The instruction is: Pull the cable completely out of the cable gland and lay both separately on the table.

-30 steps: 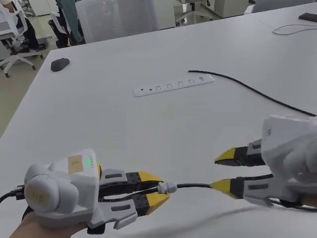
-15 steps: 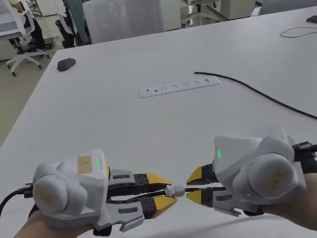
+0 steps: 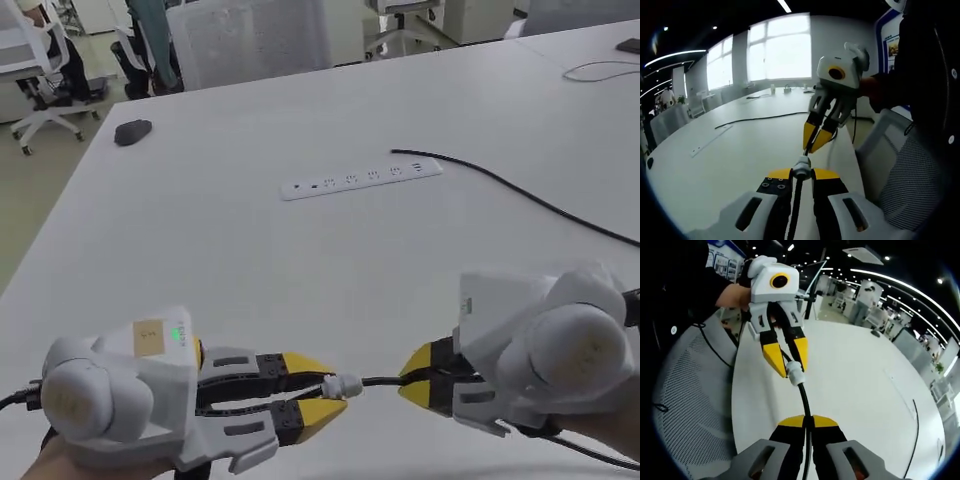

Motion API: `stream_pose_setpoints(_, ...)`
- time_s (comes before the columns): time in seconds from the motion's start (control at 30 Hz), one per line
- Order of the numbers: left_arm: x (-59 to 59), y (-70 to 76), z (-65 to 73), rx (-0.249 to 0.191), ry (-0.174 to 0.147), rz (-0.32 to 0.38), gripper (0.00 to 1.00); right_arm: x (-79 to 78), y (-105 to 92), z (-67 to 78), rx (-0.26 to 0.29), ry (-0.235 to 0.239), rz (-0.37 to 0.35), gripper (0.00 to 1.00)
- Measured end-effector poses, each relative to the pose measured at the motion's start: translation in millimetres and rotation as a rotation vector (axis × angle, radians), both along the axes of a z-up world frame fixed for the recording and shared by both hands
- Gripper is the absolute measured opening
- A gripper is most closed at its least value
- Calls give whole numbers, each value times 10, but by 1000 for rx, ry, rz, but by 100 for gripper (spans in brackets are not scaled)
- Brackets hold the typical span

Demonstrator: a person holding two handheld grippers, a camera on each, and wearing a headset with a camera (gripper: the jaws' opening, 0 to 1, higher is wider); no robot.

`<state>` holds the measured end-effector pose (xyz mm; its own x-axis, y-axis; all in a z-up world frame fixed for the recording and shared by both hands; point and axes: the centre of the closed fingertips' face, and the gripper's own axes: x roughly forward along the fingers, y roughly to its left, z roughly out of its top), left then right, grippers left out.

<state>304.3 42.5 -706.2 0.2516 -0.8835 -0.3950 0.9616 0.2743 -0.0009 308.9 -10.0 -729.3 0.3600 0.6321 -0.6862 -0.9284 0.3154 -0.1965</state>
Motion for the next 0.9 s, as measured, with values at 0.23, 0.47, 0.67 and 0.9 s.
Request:
stream_pose_setpoints(0.23, 1, 90, 21, 1, -10, 22, 15, 57, -266, -65, -27, -3, -74, 0)
stream_pose_setpoints(0.47, 24, 226, 29, 2, -11, 57, 15, 103, -612, -150, -49, 10, -153, 0)
stream_pose_setpoints(0.67, 48, 263, 18, 2, -9, 76, 15, 100, -742, -238, -61, 29, -180, 0)
stream_pose_setpoints(0.9, 67, 217, 14, -3, -1, 74, 15, 56, -749, -370, -94, 64, -191, 0)
